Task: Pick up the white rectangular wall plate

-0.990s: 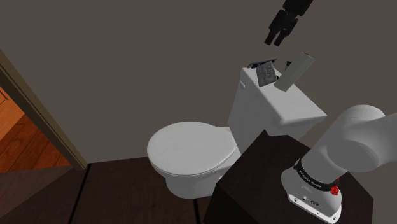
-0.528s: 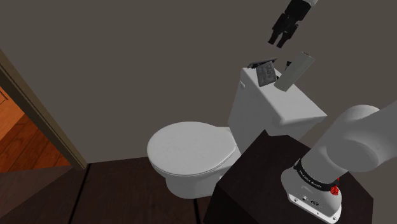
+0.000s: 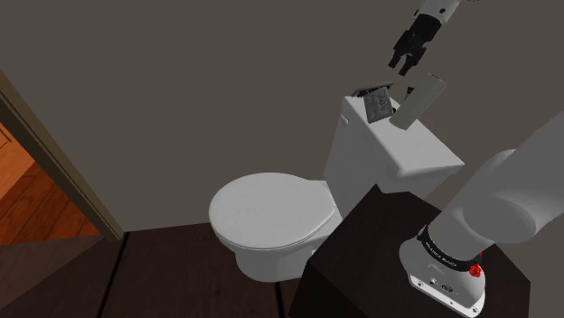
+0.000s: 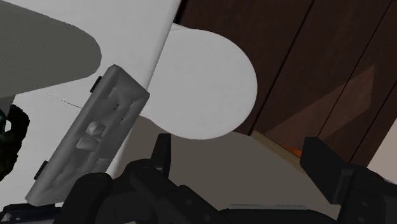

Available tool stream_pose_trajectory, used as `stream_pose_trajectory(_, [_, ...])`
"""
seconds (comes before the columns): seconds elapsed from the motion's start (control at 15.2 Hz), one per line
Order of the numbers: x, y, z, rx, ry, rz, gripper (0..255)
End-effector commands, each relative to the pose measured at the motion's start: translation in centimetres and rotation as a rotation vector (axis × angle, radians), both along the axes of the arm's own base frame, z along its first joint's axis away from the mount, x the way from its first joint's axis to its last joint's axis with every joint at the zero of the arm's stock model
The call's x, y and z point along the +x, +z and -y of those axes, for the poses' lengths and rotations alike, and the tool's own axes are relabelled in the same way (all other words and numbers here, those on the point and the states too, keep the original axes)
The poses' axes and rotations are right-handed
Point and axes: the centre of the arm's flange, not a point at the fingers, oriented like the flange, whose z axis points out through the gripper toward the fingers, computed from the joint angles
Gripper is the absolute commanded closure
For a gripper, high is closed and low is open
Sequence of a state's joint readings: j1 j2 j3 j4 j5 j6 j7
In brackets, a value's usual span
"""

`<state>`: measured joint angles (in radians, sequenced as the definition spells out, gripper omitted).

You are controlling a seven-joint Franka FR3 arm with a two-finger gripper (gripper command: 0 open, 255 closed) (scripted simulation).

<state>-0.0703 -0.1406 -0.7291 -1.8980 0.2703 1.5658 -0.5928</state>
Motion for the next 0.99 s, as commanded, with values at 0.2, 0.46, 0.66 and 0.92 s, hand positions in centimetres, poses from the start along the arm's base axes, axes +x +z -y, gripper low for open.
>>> stream_pose_trajectory(0.2, [0.4, -3.8, 6.7, 0.071, -0.04, -0.032, 0])
stream_pose_trajectory(0.46, [0.2, -7.0, 11.8, 0.128, -0.074, -0.058, 0])
stream_pose_trajectory(0.66, [-0.1, -9.6, 15.5, 0.17, -0.099, -0.077, 0])
stream_pose_trajectory(0.92, [-0.1, -11.7, 15.5, 0.17, -0.099, -0.077, 0])
